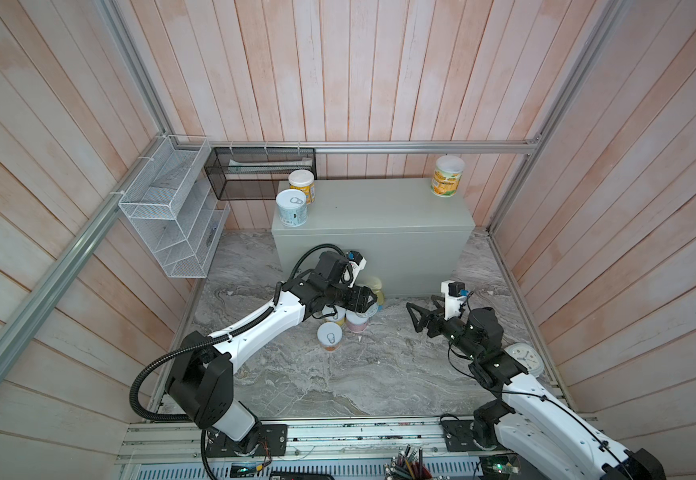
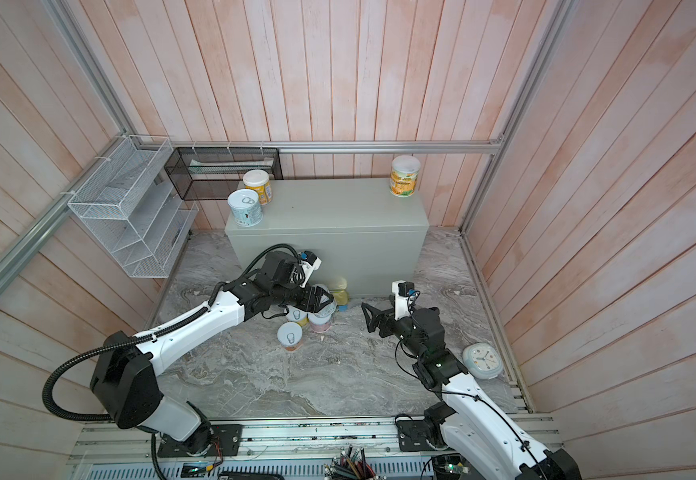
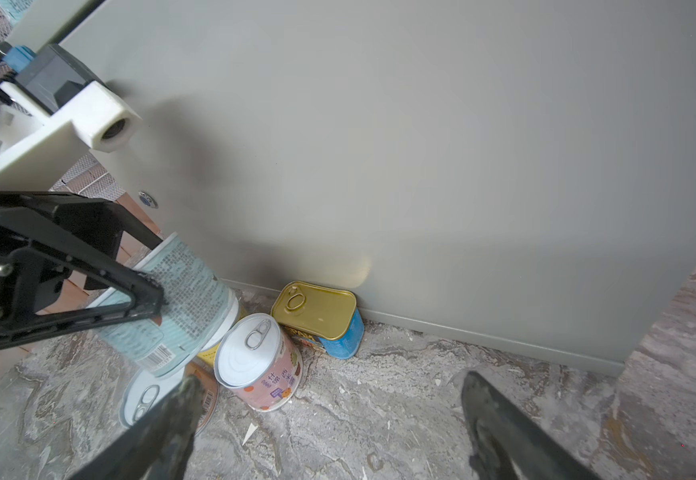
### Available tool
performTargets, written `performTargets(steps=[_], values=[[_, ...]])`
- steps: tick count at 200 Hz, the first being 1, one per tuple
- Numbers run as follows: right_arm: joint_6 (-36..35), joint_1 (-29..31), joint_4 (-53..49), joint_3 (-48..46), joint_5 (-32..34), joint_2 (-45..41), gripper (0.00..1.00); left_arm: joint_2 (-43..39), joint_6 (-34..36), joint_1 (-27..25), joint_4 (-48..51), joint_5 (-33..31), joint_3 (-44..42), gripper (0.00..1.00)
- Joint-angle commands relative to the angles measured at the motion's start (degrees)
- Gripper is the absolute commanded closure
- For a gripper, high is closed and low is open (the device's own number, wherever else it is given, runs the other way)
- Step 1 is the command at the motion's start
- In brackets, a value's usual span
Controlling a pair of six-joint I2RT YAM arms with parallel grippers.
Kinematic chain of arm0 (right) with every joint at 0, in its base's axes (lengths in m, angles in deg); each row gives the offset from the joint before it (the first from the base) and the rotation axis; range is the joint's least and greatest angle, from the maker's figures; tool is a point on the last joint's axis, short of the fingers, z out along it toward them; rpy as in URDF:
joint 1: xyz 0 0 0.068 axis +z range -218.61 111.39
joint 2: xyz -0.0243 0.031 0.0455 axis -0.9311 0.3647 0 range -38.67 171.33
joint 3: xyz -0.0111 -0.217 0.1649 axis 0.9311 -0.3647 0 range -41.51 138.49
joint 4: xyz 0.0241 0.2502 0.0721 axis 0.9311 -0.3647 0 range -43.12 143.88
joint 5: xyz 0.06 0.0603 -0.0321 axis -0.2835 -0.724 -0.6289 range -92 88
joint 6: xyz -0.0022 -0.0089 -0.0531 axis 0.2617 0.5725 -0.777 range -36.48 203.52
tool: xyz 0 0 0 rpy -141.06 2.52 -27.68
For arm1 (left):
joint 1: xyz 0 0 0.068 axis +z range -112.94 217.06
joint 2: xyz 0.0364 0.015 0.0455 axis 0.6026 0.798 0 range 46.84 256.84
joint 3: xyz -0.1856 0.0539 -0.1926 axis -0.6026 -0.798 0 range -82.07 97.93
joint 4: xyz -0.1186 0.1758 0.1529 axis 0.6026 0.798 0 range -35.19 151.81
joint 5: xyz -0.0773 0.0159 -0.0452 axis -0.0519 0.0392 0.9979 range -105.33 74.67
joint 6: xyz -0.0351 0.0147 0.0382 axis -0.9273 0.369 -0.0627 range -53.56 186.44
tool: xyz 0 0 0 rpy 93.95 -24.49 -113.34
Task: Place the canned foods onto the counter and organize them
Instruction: 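Carry the teal-labelled can toward the right gripper while the right gripper approaches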
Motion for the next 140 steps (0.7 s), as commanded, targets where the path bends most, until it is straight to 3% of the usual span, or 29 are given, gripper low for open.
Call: performTargets(steps=[1,84,140], values=[[-2.34,0.92,-0.55,2.59,-1.27,0.45,0.04,-0.73,-0.76,0.56,-2.21,3.55,2.39,0.46],[-7.93,10.25,-1.62,2.47,4.09,1.21,0.04,-1.32,-1.65,1.34,0.47,7.91,5.25,0.48],[-10.16,12.98,0.98,2.37,3.87,1.87,0.04,-2.49,-2.36,1.33,1.95,9.88,6.51,0.48]])
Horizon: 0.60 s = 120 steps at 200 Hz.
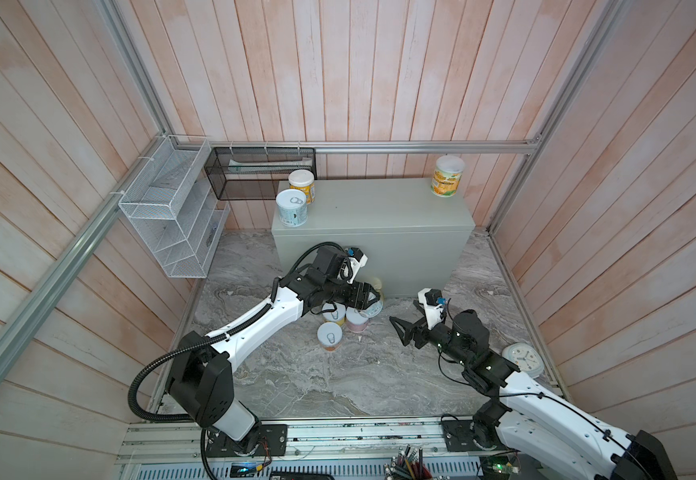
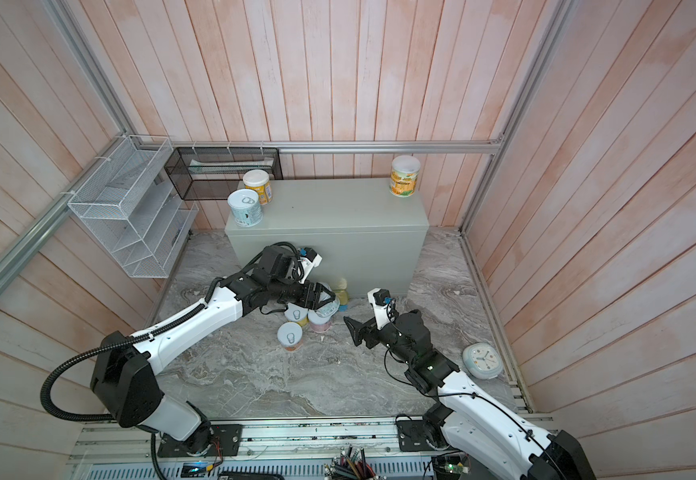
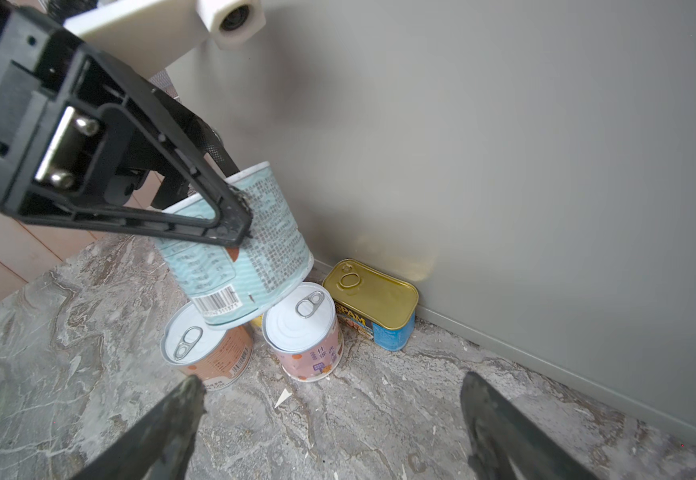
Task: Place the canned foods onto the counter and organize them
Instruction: 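Carry the teal-labelled can toward the right gripper while the right gripper approaches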
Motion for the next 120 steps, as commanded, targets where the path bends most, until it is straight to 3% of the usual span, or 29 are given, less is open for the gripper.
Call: performTargets(steps=[1,120], values=[[-2.18,0.86,1.56,1.39,0.46,0.48,0.04,-2.78,-0.56,0.13,-0.75,3.25,3.51,0.48],[-7.2,4.22,6.56,5.01,-3.73,5.78,0.04,-1.83,-2.49,0.01,-1.0,10.15,4.23,0.48]])
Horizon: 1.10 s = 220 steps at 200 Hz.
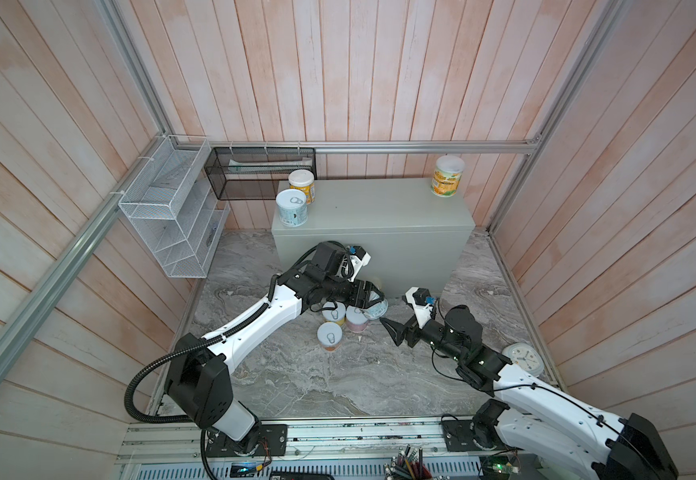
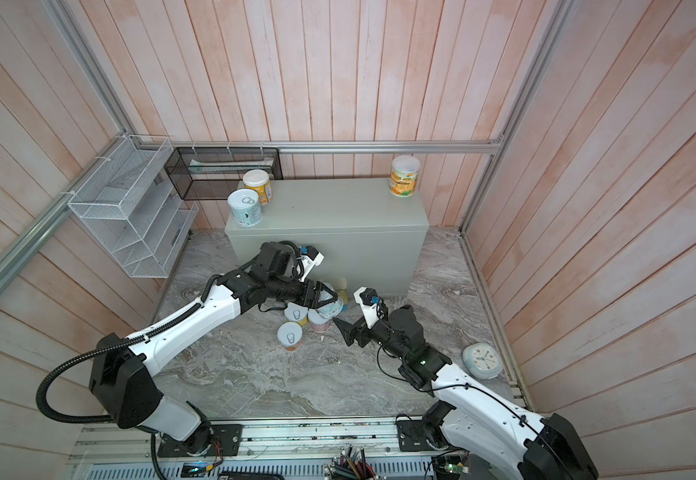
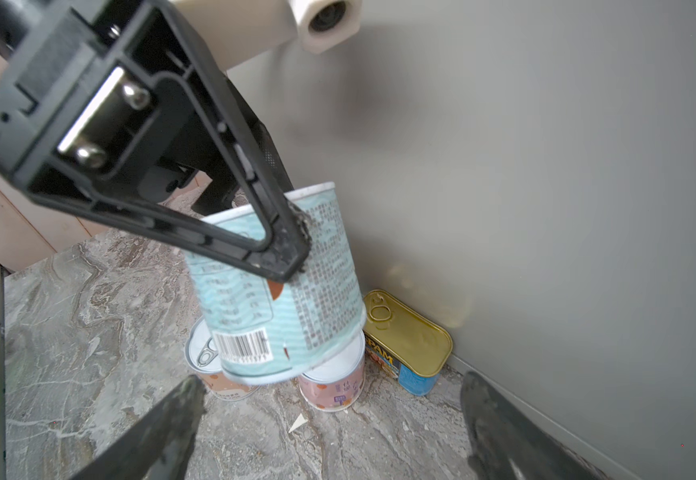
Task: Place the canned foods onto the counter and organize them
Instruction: 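Carry the teal-labelled can toward the right gripper while the right gripper approaches, then close the right gripper on the can held by the left gripper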
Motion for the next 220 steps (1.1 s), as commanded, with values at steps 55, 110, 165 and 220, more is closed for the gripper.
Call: performTargets(steps=[55,110,165,220], values=[[-1.79,1.95,5.25,2.83,-1.77,4.11,0.04,-1.8,-2.43,-0.12,-5.33,6.39,1.36,0.48],[-2.21,2.65,8.23,3.14,-0.94,6.39,0.04,-1.71,-2.66,-1.26,-6.58,7.12,0.36,0.49],[-2.84,2.71,10.35,2.69,1.55,7.63,0.04,-0.51,-3.55,-2.82,-7.08,7.95,0.28,0.49],[-2.64,2.75,12.13,2.2,1.19,8.07,0.05,0.17,-4.74,-3.64,-8.58,8.48,-1.25,0.49]])
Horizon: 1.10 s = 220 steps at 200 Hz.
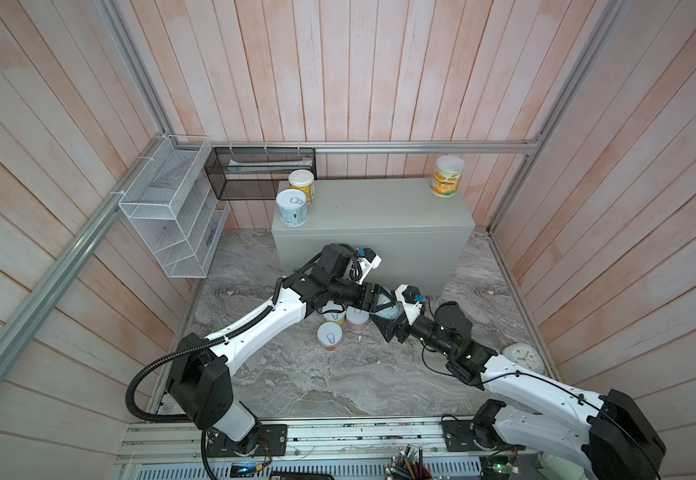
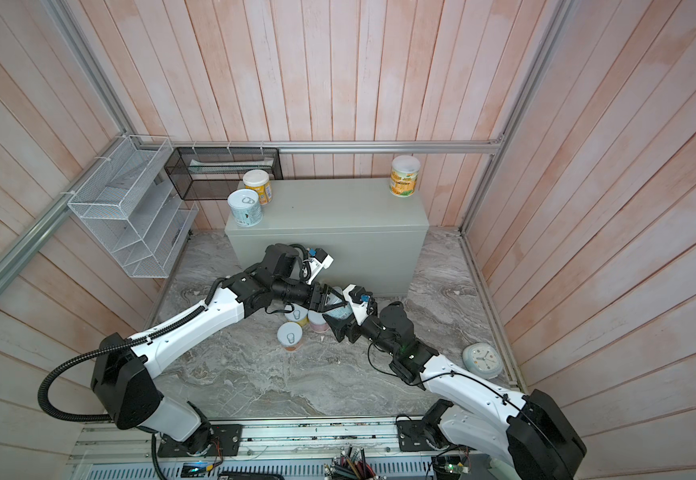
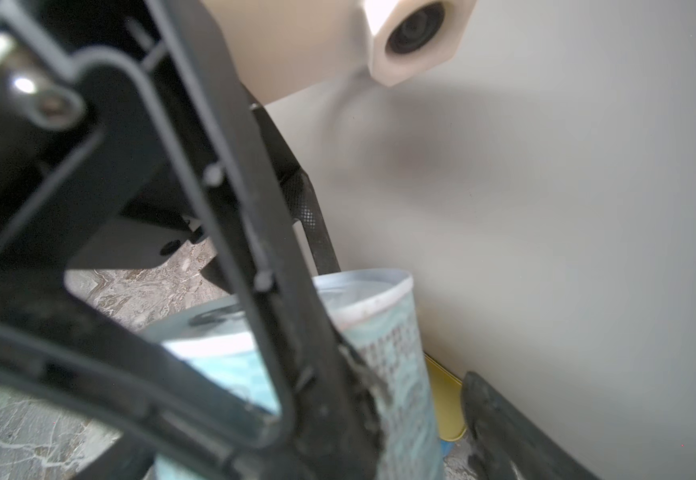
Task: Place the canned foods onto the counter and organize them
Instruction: 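Close the right gripper on the can held by the left gripper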
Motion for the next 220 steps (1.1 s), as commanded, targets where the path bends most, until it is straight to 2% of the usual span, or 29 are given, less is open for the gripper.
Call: performTargets(steps=[1,86,116,150,173,193,220], values=[[-0.29,0.28,2.49,0.82,0.98,0.51,0.05,-0.01,-0.95,-0.61,-4.04,2.69,-0.88,0.49],[0.44,0.28,4.81,0.14,1.11,1.42,0.11,0.7,-3.82,-1.31,-8.4,4.36,-4.17,0.49],[0.24,0.28,5.09,0.28,1.26,1.67,0.27,0.78,-3.82,-1.25,-8.41,4.3,-4.77,0.49],[0.44,0.28,5.14,0.28,1.39,1.34,0.38,1.1,-3.98,-1.29,-8.64,3.94,-5.45,0.48],[0.77,0.28,5.0,0.11,1.63,0.93,0.41,1.35,-4.44,-1.16,-8.99,3.49,-5.73,0.41],[0.94,0.23,4.83,-0.3,2.44,0.35,0.41,1.27,-5.01,-0.86,-9.46,2.96,-6.22,0.29],[1.33,0.28,4.54,-0.68,3.2,-0.31,0.42,0.83,-6.17,0.08,-10.72,3.14,-7.56,0.19]])
